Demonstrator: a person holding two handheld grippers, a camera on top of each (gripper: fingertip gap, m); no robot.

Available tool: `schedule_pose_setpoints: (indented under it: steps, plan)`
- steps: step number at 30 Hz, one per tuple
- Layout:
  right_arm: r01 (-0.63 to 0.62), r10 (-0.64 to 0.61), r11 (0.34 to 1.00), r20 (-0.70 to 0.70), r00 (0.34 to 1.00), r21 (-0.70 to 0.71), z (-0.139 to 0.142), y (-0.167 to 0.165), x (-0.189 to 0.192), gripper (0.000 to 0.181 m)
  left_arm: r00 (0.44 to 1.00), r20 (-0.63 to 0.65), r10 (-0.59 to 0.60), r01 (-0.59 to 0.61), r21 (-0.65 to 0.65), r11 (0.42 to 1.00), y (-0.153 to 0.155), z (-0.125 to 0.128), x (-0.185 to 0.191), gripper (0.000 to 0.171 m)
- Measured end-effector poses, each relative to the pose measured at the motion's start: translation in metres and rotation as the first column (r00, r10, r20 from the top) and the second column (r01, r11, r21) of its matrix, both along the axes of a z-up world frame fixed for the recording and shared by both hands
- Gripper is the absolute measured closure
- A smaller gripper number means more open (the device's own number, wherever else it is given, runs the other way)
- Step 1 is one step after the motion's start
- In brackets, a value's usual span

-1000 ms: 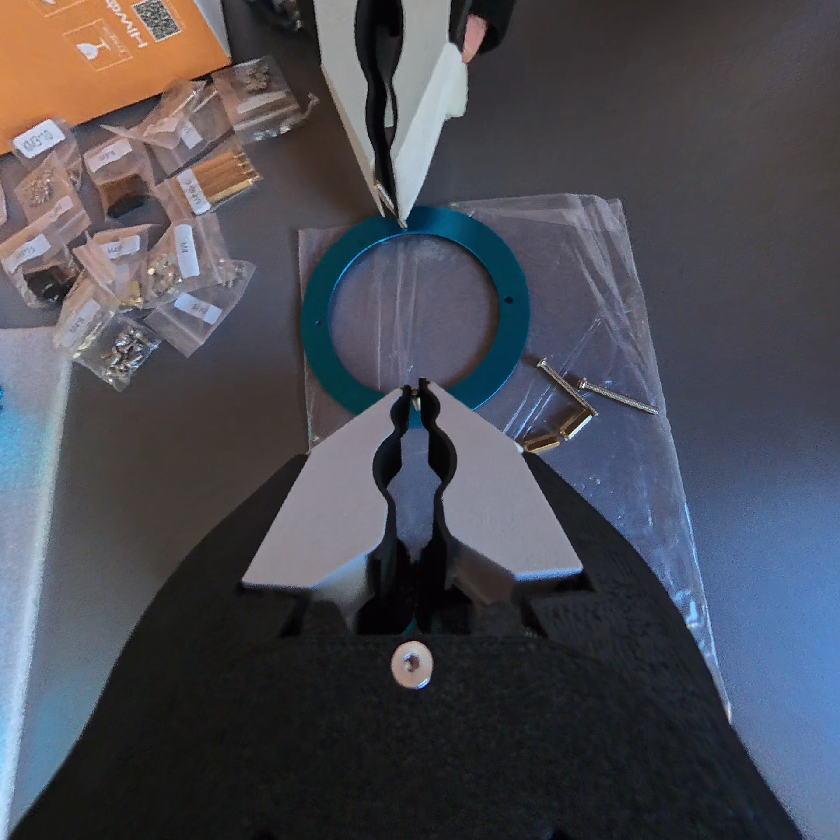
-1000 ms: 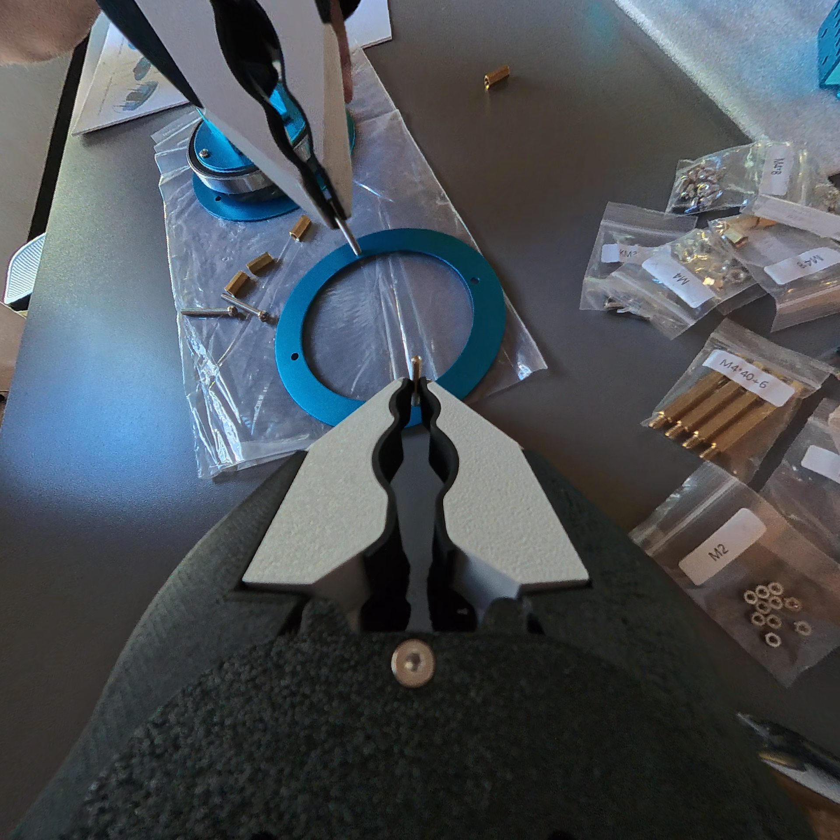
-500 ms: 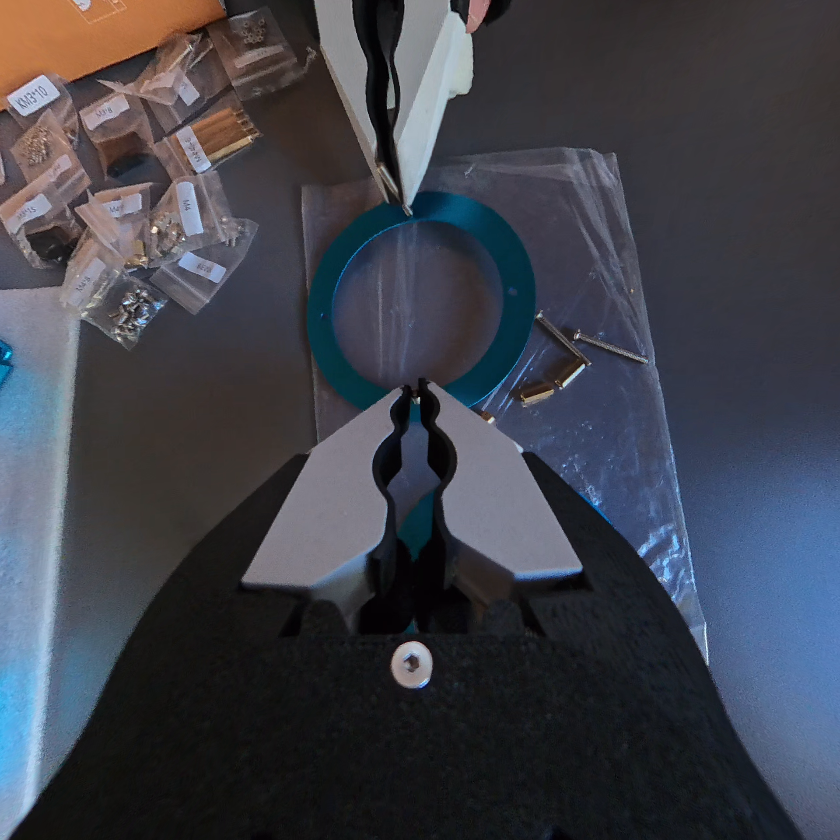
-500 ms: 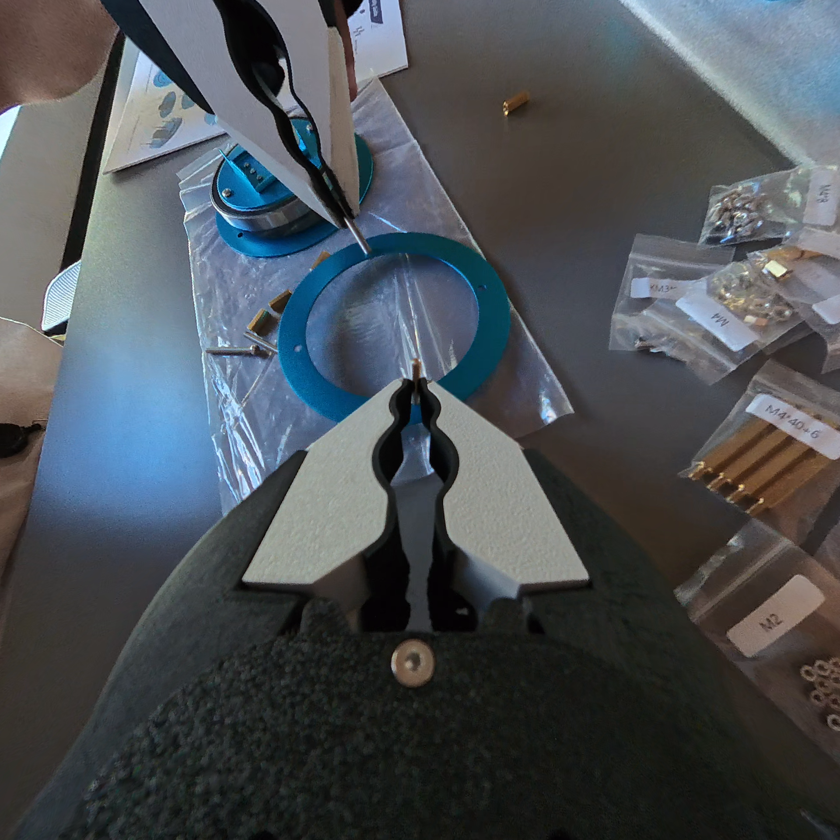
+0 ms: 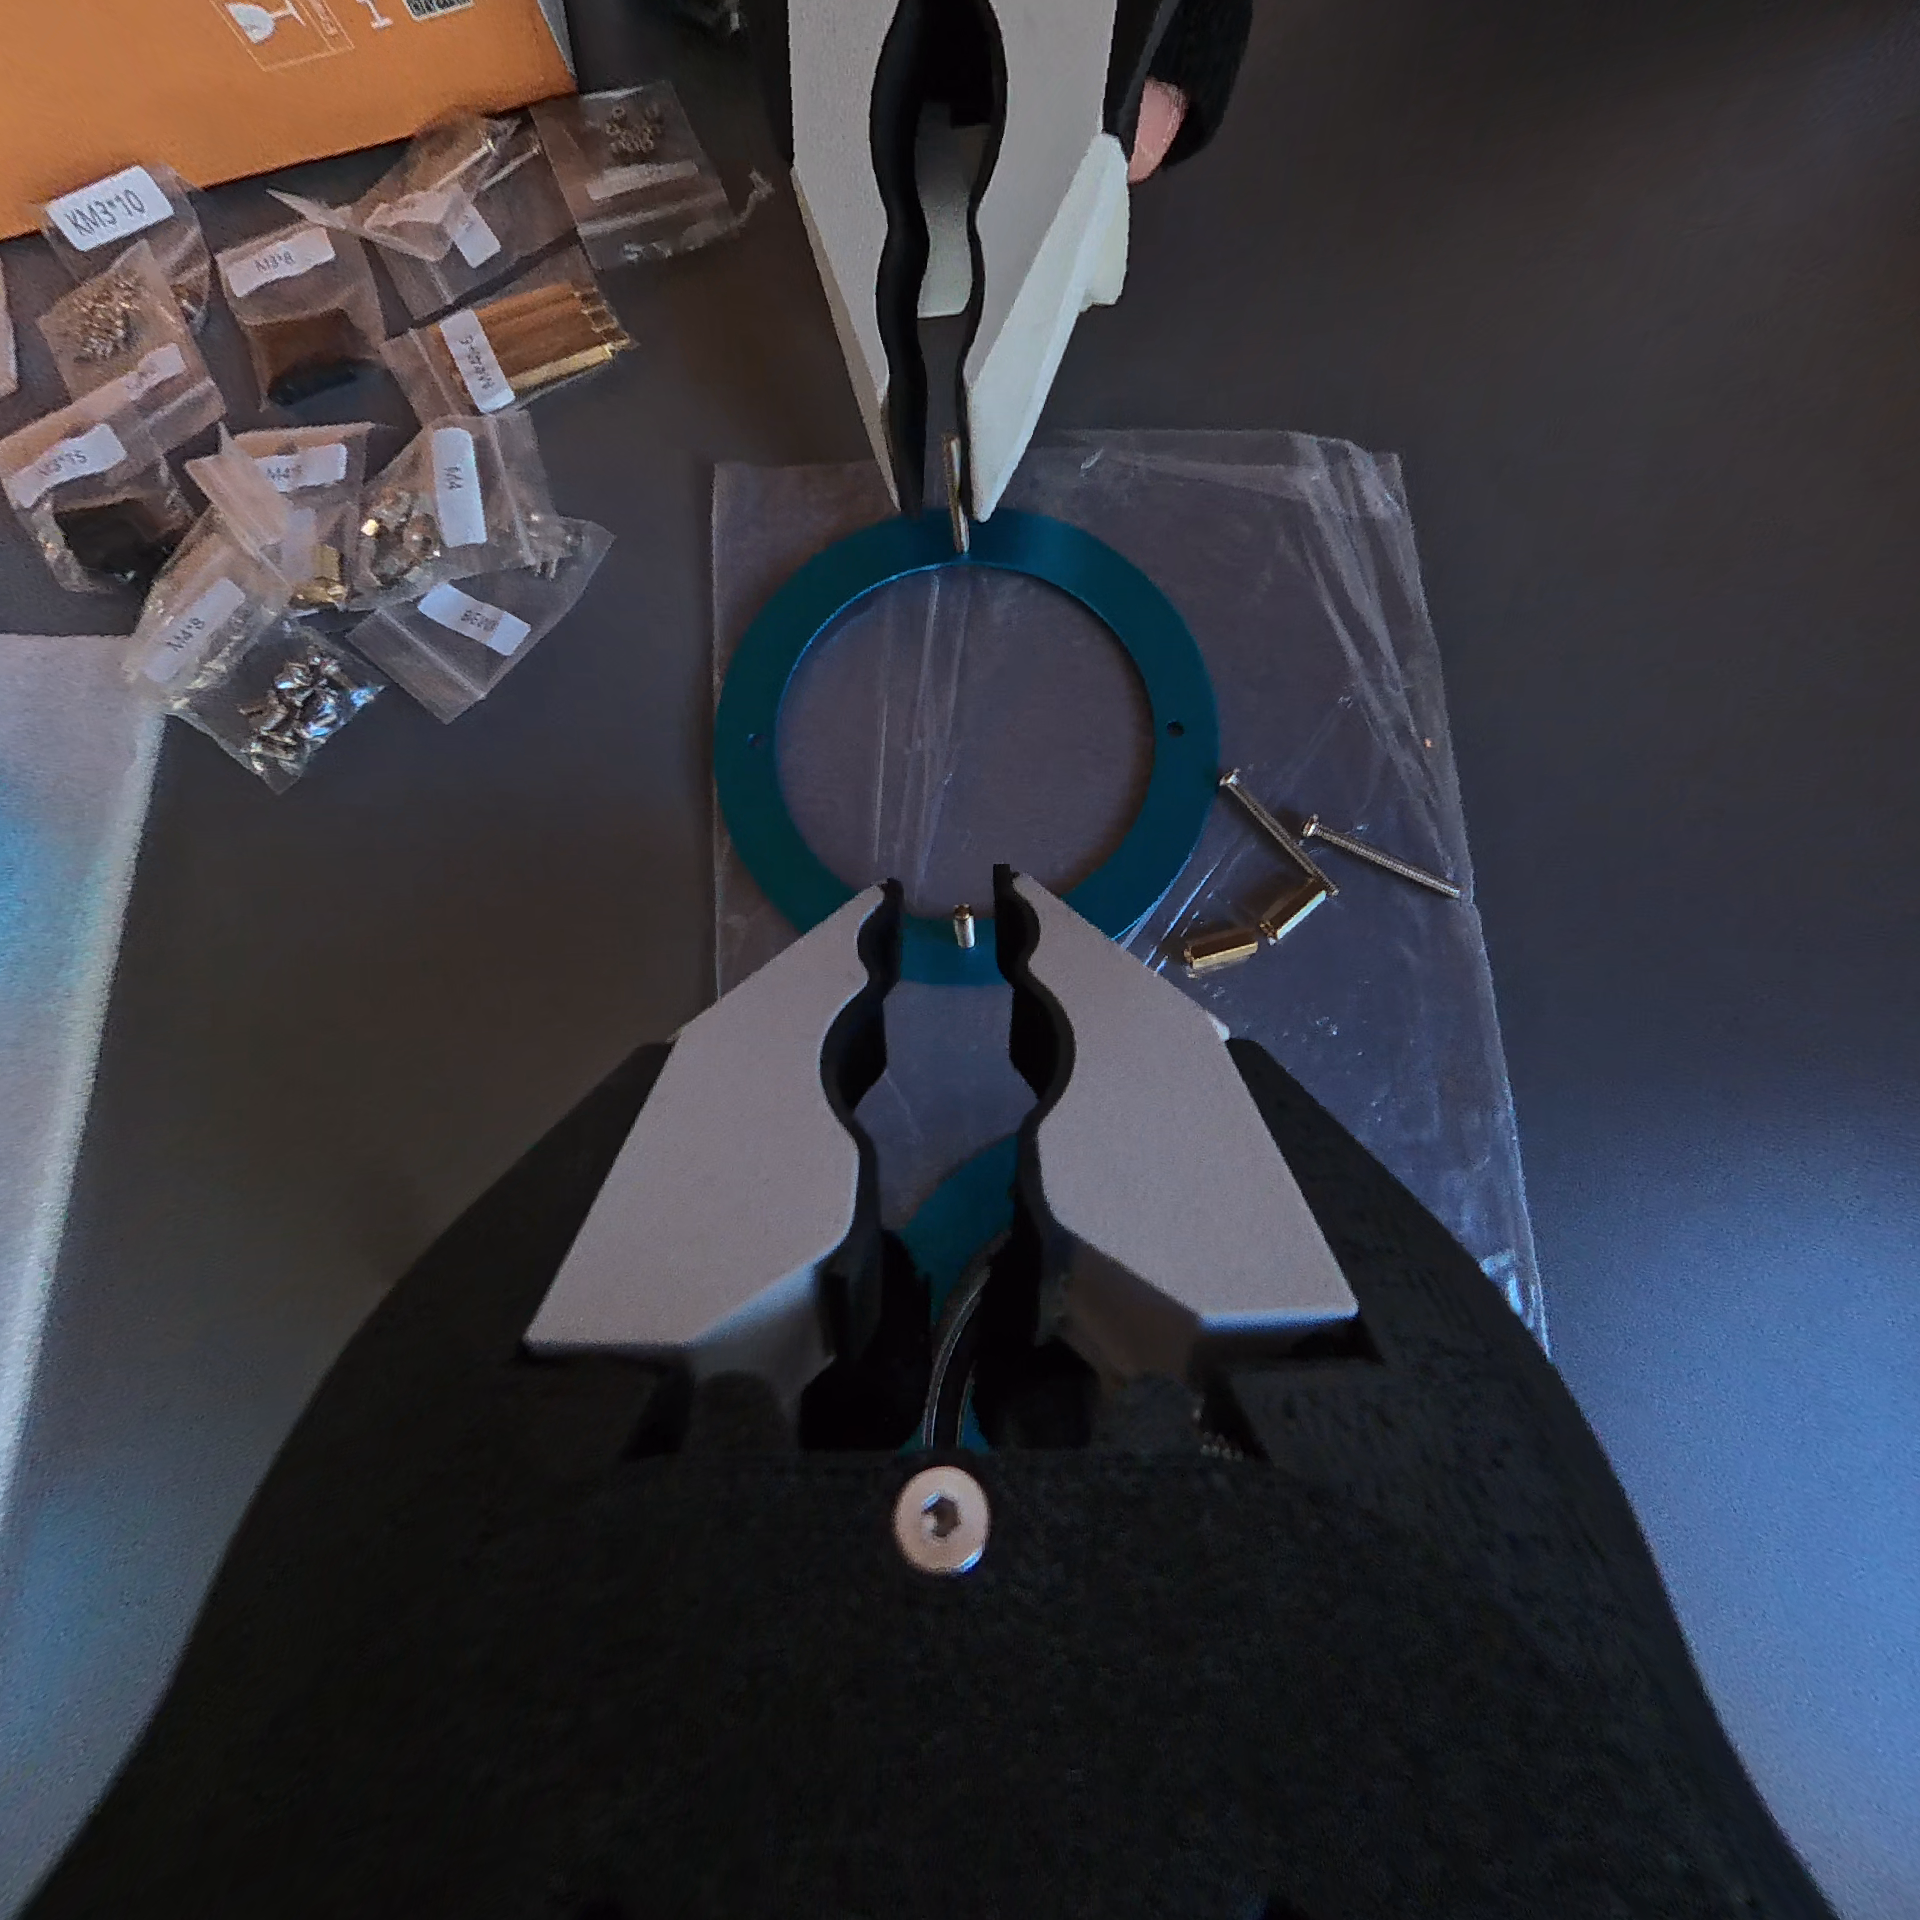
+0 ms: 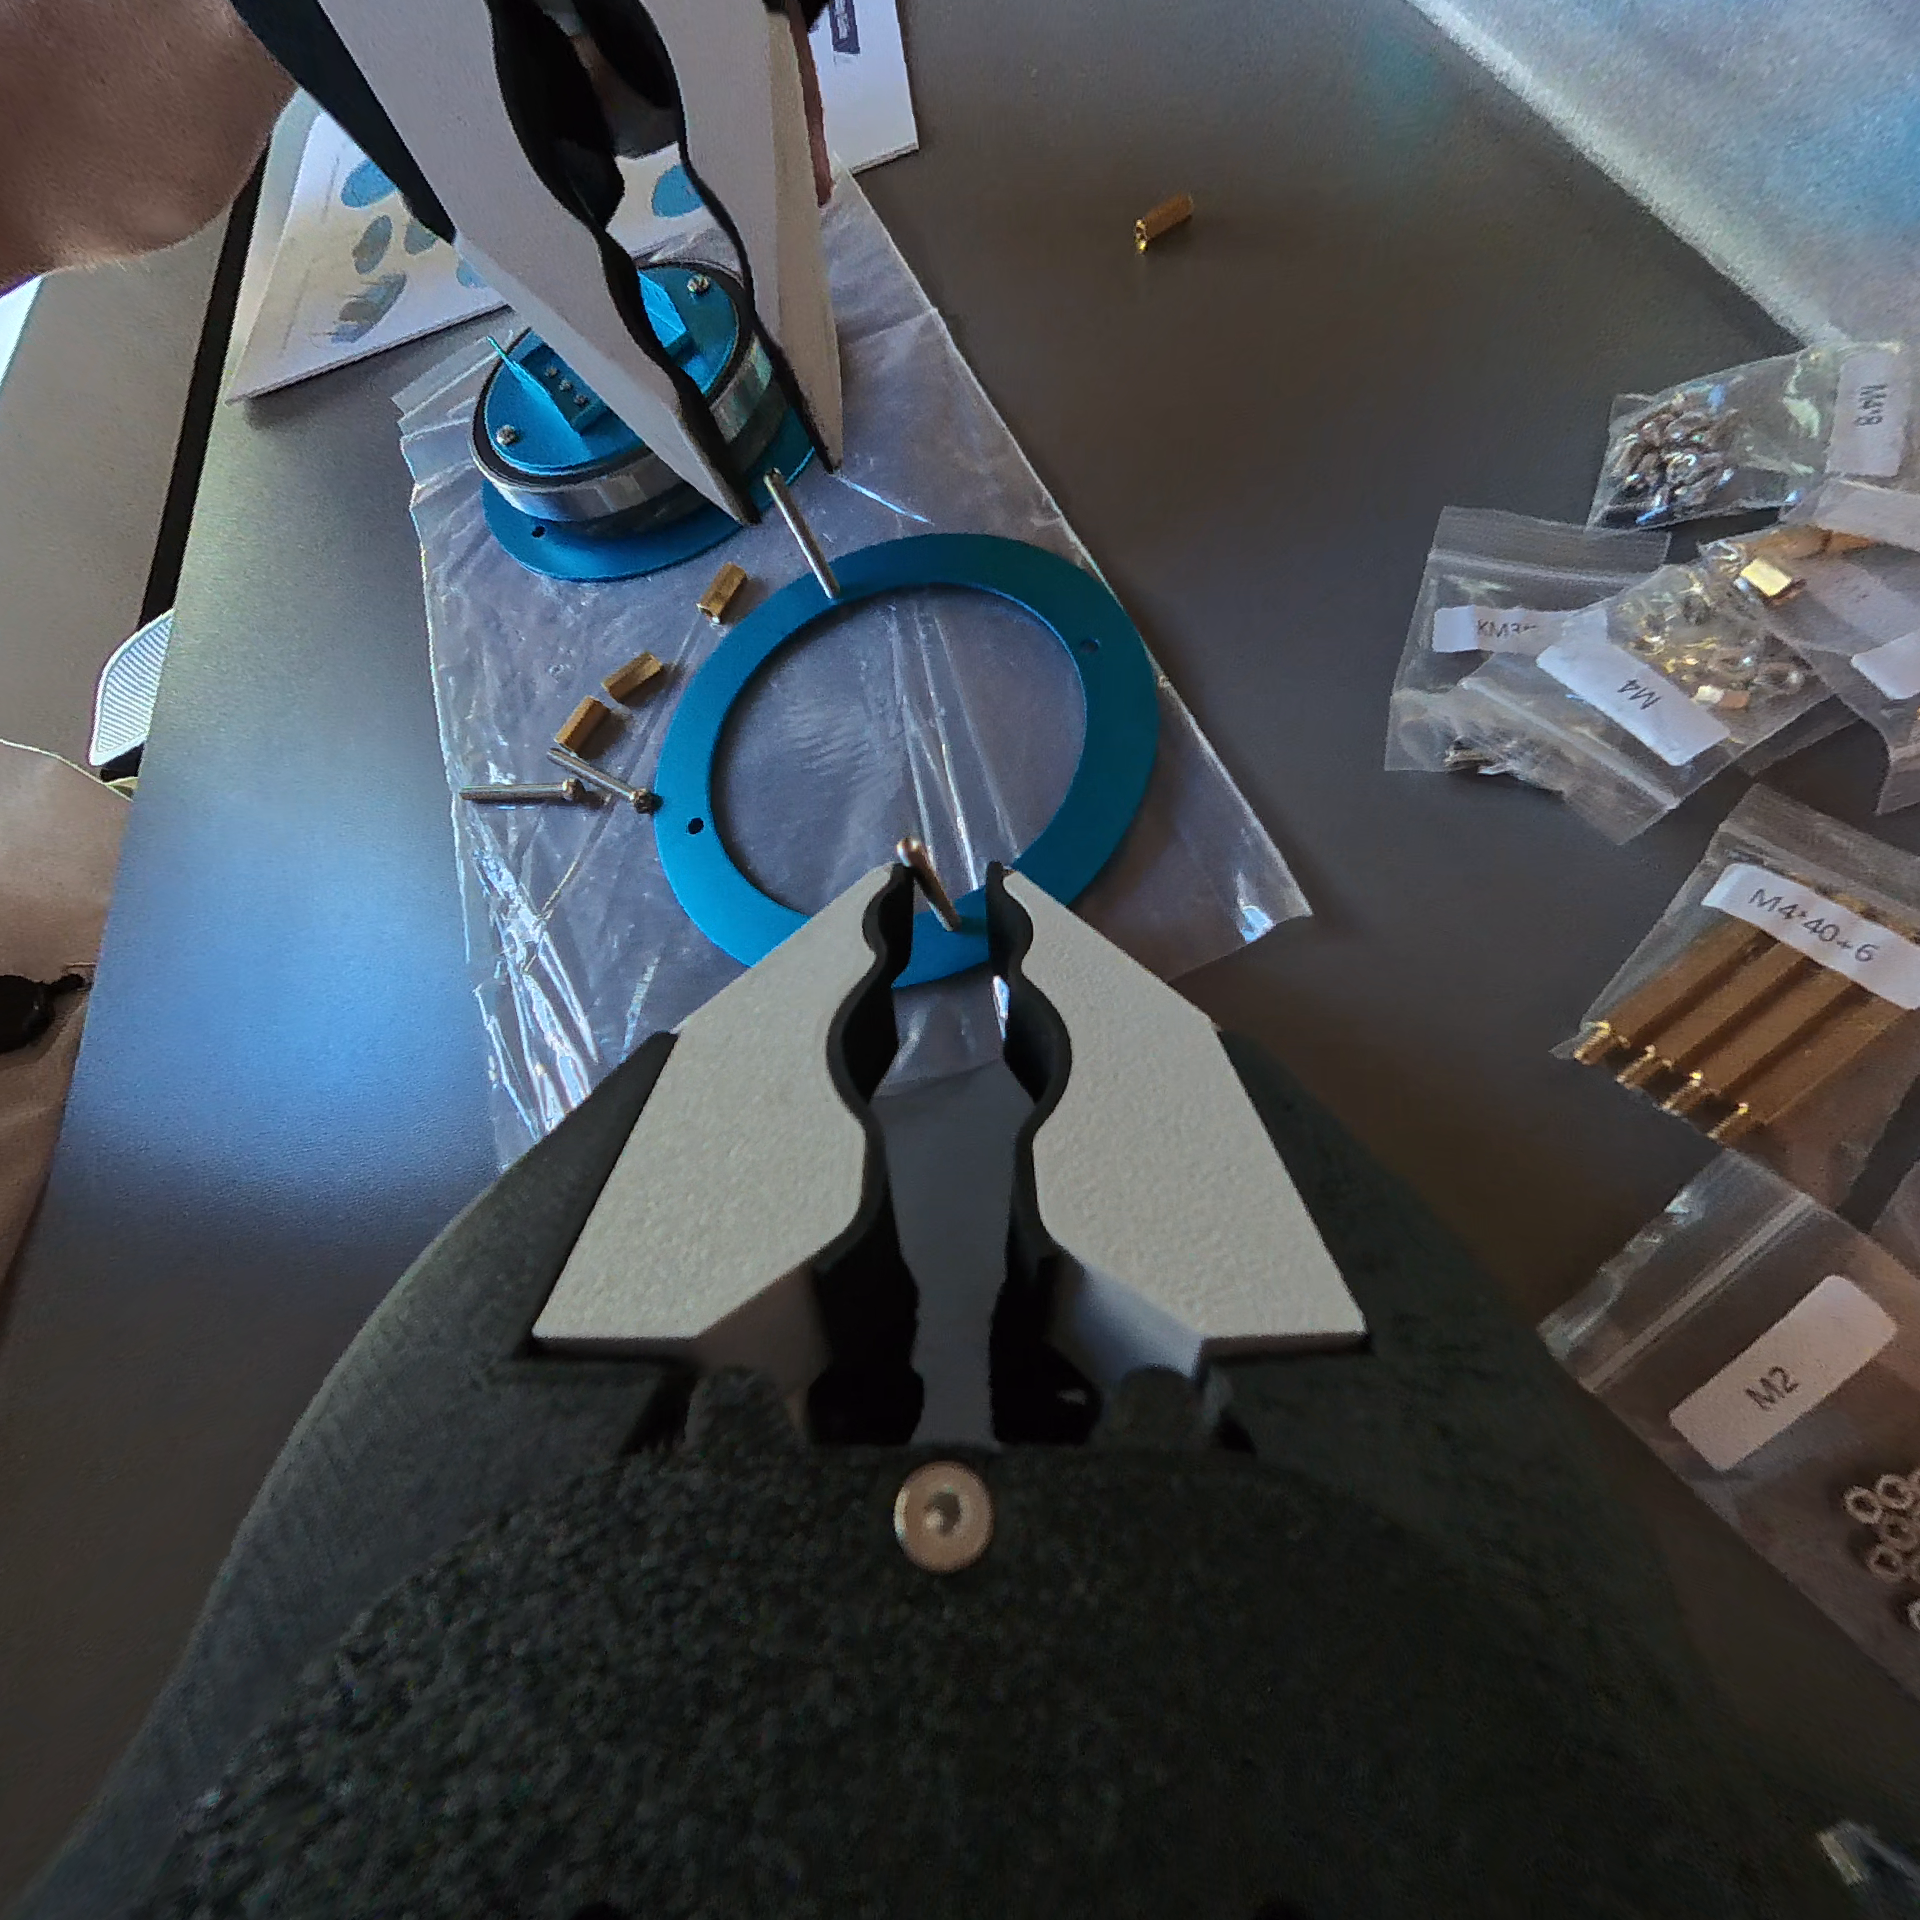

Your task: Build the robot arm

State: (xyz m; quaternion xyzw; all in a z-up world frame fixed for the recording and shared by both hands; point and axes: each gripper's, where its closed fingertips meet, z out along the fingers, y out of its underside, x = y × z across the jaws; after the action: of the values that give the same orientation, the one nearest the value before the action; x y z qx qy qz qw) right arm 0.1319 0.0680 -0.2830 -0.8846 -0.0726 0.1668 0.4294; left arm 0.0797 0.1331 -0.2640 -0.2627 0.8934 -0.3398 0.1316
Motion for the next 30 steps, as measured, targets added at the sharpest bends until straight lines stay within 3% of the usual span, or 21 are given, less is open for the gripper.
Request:
schedule_pose_setpoints:
  steps: [5, 9, 12, 15, 18, 20, 24, 27, 28, 30]
  plan:
    - [0.008, -0.008, 1.0, 0.004, 1.0, 0.015, 0.002, 0.0, 0.001, 0.16, 1.0, 0.017, 0.014, -0.013, -0.039, 0.999, 0.001, 0.011, -0.002, 0.144]
    - [0.032, -0.037, 0.997, 0.066, 0.997, 0.076, 0.013, -0.003, 0.008, 0.139, 0.996, 0.004, 0.088, -0.087, -0.145, 0.986, 0.022, 0.036, -0.025, 0.133]
    - [0.083, -0.104, 0.986, 0.141, 0.984, 0.148, 0.043, -0.008, 0.007, 0.131, 0.982, -0.021, 0.19, -0.191, -0.125, 0.974, 0.057, 0.025, -0.066, 0.113]
    - [0.016, -0.034, 0.984, 0.099, 0.995, 0.175, 0.061, 0.007, -0.044, 0.114, 0.959, -0.002, 0.283, -0.282, -0.124, 0.952, 0.078, 0.008, -0.096, 0.103]
    - [-0.101, 0.094, 0.993, 0.114, 0.989, 0.059, 0.042, 0.038, -0.104, 0.099, 0.941, -0.034, 0.336, -0.338, -0.107, 0.935, 0.085, -0.007, -0.108, 0.1]
    - [-0.12, 0.119, 0.993, 0.159, 0.98, 0.0, 0.03, 0.063, -0.123, 0.097, 0.934, -0.041, 0.354, -0.356, -0.091, 0.93, 0.09, -0.012, -0.11, 0.1]
    - [-0.147, 0.172, 0.98, 0.204, 0.964, -0.131, 0.011, 0.105, -0.134, 0.081, 0.935, -0.083, 0.345, -0.354, -0.165, 0.921, 0.095, -0.011, -0.118, 0.1]
    - [-0.145, 0.203, 0.959, 0.233, 0.951, -0.242, -0.006, 0.124, -0.135, 0.068, 0.923, -0.171, 0.345, -0.381, -0.281, 0.881, 0.093, -0.005, -0.12, 0.101]
    - [-0.141, 0.208, 0.955, 0.247, 0.947, -0.261, -0.009, 0.129, -0.136, 0.067, 0.914, -0.206, 0.348, -0.398, -0.302, 0.866, 0.093, -0.005, -0.119, 0.101]
    - [-0.126, 0.199, 0.961, 0.301, 0.932, -0.245, -0.003, 0.133, -0.138, 0.08, 0.905, -0.24, 0.352, -0.415, -0.303, 0.858, 0.097, -0.008, -0.116, 0.101]
